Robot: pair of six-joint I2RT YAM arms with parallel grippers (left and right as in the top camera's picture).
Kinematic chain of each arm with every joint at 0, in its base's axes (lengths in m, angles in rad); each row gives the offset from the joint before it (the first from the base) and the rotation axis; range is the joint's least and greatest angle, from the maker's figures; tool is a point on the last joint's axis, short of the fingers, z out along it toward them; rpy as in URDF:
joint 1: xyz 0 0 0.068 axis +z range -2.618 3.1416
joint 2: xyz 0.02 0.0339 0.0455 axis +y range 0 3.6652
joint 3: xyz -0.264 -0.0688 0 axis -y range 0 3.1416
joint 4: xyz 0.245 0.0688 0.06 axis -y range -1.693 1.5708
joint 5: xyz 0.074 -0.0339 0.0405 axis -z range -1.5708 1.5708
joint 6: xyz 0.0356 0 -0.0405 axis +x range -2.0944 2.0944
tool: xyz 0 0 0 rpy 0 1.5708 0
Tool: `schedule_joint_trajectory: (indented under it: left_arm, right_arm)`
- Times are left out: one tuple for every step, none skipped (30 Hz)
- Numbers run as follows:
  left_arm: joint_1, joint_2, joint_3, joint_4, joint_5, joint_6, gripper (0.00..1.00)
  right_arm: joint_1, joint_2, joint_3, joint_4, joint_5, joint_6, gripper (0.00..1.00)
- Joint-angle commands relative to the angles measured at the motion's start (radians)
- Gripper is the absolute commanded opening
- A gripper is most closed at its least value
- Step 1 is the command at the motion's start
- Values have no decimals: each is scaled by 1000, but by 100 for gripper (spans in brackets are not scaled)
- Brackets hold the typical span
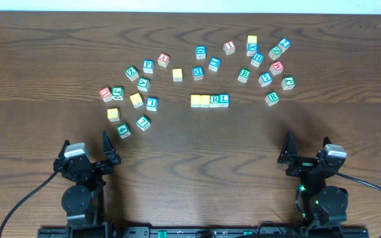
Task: Spell out CORL
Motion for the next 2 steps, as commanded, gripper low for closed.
schedule_joint_trajectory:
  left_arm:
    - [5,1,-17,-43,-6,13,98]
    - [5,1,-17,-43,-6,13,98]
  right_arm:
    - [8,-6,-5,2,-3,-6,99]
    - [8,-6,-5,2,-3,-6,99]
